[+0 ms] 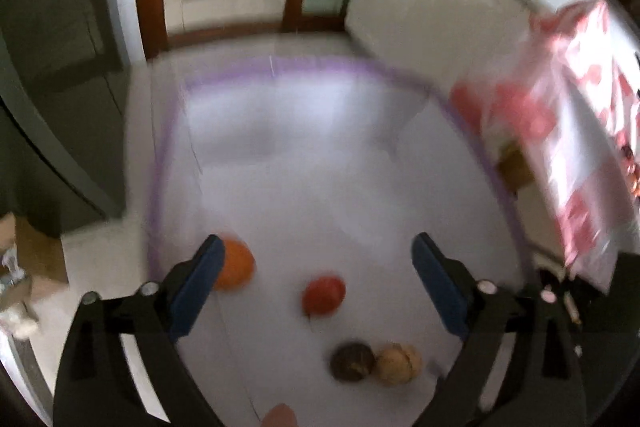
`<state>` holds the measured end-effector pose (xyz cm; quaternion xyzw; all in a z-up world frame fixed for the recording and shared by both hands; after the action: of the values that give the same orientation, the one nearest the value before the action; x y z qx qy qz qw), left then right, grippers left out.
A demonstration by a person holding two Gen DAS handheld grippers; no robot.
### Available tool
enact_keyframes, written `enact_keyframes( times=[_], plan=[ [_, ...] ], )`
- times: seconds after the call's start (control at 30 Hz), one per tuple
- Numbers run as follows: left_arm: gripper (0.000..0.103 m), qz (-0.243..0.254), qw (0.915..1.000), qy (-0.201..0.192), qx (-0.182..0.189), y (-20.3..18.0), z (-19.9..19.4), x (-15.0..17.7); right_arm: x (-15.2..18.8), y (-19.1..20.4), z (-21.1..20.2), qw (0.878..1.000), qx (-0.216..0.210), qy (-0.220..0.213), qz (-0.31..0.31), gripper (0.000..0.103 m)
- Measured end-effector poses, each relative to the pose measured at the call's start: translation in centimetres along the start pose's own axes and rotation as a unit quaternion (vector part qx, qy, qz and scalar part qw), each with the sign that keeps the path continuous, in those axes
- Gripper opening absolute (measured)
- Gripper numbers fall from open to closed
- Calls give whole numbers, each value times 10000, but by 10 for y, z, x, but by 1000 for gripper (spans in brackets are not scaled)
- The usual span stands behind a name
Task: Organize fruits
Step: 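Move both open tools back toward the fruit pile on the table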
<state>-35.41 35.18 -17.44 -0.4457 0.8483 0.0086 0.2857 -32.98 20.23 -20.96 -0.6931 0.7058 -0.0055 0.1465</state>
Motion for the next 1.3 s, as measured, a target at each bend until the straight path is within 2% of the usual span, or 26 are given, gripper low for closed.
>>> enact_keyframes(
  times=[0.07, 0.17, 0.27, 0.3, 0.37, 0.43, 0.47, 0.53, 0.57, 0.6, 0.67, 0.7, 0.77, 0.83, 0.93, 1.0, 1.07, 1.1, 1.17, 1.3],
  plan=[
    [101, 23, 9974, -727, 20, -3, -34, -25, -6, -2, -28, 9979, -397, -441, 252, 82],
    [102, 298, 9898, -1387, 153, -23, -75, -58, -15, -10, -89, 9858, -923, -1279, 583, 84],
    [102, 953, 9750, -1993, 229, -69, -117, -88, -17, -38, -149, 9682, -1018, -2078, 951, 88],
    [102, 1230, 9680, -2162, 330, -95, -129, -97, -7, -53, -176, 9589, -996, -2379, 1185, 88],
    [102, 1644, 9577, -2294, 569, -138, -144, -103, -1, -89, -204, 9448, -805, -2749, 1593, 88],
    [102, 2157, 9455, -2251, 939, -194, -153, -102, 13, -125, -232, 9234, -478, -3129, 2171, 88],
    [102, 2439, 9396, -2131, 1107, -224, -155, -95, 34, -150, -244, 9091, -230, -3266, 2576, 88],
    [102, 2862, 9319, -1800, 1313, -275, -145, -81, 71, -188, -255, 8875, 122, -3337, 3176, 88],
    [102, 3151, 9247, -1527, 1493, -310, -136, -71, 89, -204, -257, 8755, 260, -3352, 3470, 88],
    [102, 3289, 9207, -1372, 1592, -332, -127, -65, 112, -221, -256, 8600, 368, -3347, 3835, 88],
    [102, 3540, 9127, -1190, 1656, -375, -112, -53, 152, -248, -255, 8286, 409, -3401, 4429, 88],
    [102, 3673, 9090, -1072, 1652, -400, -100, -46, 176, -263, -255, 8092, 444, -3409, 4765, 88],
    [102, 3830, 9048, -944, 1602, -441, -81, -34, 216, -285, -255, 7789, 687, -3386, 5234, 88],
    [102, 4051, 8963, -868, 1584, -485, -56, -21, 240, -297, -249, 7612, 818, -3374, 5477, 88],
    [102, 4108, 8970, -602, 1516, -530, -15, -15, 278, -332, -236, 7368, 1091, -3229, 5840, 88],
    [102, 4051, 9021, -546, 1383, -554, 10, -18, 301, -353, -220, 7190, 1356, -3069, 6087, 88],
    [102, 4048, 9033, -502, 1331, -569, 27, -20, 326, -371, -208, 7028, 1442, -2943, 6314, 88],
    [102, 4043, 9054, -338, 1248, -576, 39, -21, 337, -378, -201, 6954, 1461, -2832, 6441, 88],
    [102, 3907, 9135, -168, 1123, -580, 52, -28, 348, -397, -190, 6892, 1489, -2726, 6546, 88],
    [102, 3665, 9206, 66, 1348, -586, 66, -39, 359, -439, -171, 6892, 1721, -2369, 6628, 88]
  ],
)
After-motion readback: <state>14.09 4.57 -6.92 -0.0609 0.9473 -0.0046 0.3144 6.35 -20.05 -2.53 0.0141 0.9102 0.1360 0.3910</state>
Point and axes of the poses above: each gripper's, at about its wrist camera, not at the fingertips, and z roughly the way its jaws point, y to its left, x to its underside, the point moved 10 cm from there along z, roughly the way its jaws point, and after that the axes turned 4 degrees about y, right-handed, at the moved point
